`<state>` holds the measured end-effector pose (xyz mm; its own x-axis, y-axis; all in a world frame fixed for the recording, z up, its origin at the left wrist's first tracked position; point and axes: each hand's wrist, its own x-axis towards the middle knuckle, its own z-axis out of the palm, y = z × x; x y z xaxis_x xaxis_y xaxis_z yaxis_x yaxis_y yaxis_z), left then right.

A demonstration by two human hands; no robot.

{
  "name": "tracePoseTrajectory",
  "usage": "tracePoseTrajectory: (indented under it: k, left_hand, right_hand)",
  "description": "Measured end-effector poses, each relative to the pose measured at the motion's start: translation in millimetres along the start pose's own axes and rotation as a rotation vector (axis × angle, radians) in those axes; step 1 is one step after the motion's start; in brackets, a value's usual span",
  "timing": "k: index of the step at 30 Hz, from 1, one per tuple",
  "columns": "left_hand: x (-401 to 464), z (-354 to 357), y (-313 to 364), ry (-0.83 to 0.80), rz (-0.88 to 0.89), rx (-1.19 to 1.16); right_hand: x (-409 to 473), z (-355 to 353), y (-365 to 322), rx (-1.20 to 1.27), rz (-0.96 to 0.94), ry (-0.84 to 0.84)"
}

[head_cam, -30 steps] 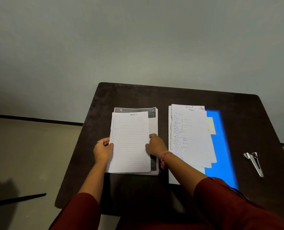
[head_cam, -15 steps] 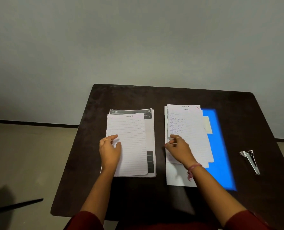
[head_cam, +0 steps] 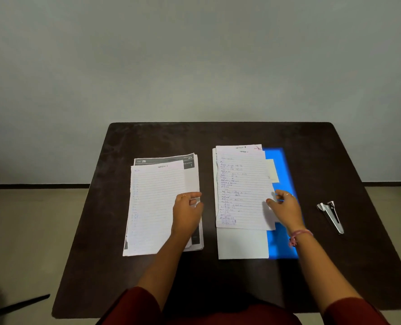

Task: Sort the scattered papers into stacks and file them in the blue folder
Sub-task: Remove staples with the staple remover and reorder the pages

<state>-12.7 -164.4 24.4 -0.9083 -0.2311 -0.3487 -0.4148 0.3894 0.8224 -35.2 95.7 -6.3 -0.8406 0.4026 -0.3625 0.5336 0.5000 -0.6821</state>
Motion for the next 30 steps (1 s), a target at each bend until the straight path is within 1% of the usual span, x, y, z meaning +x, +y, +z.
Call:
tracePoseTrajectory:
  k: [4, 9, 11, 14, 19, 22, 26, 30]
  left_hand:
    - [-4, 23, 1, -0.134, -0.038, 0.05]
    - [-8, 50, 1, -0.27, -0.076, 0.022]
    - [-9, 60, -1, -0.262, -0.063, 0.068]
    - [-6, 71, -7, -0.21, -0.05, 0.117]
    - [-10, 74, 1, -0.165, -0.044, 0.096]
    - [-11, 76, 3, -0.12, -0.04, 0.08]
    - [-17, 82, 4, -0.048, -0.09, 0.044]
    - [-28, 86, 3, -0.044, -0.157, 0.003]
  right_hand:
    - [2, -2, 6, -0.1, 0.027, -0.024]
    - [1, 1, 11, -0.206, 0.027, -0.072]
    - [1, 3, 11, -0.205, 0.011, -0.084]
    - [2, 3, 9, -0.155, 0.015, -0.124]
    - [4, 2, 9, 0.016, 0.045, -0.161]
    - [3, -1, 13, 0.153, 0.089, -0.218]
    - [5, -6, 21, 0.174, 0.069, -0.287]
    - [6, -14, 31, 0.207, 0.05, -0.337]
